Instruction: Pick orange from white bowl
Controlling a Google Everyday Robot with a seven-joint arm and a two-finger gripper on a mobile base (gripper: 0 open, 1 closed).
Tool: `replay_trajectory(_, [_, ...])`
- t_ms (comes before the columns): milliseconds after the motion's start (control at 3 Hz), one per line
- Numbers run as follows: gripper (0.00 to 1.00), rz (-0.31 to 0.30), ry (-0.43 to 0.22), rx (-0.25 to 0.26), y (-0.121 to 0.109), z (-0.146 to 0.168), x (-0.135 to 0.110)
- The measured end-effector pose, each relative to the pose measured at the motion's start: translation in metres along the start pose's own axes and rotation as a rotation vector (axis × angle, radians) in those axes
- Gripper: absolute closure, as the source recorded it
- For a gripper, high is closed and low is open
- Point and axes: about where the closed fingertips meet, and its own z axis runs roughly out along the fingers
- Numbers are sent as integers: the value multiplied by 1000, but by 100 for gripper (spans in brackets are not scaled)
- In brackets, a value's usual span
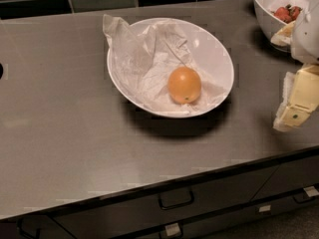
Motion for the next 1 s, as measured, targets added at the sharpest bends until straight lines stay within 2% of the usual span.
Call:
replay_trajectory(333, [0, 0, 0, 0, 0, 0, 0])
replay_trajectory(1000, [0, -60, -101, 45, -65, 24, -47])
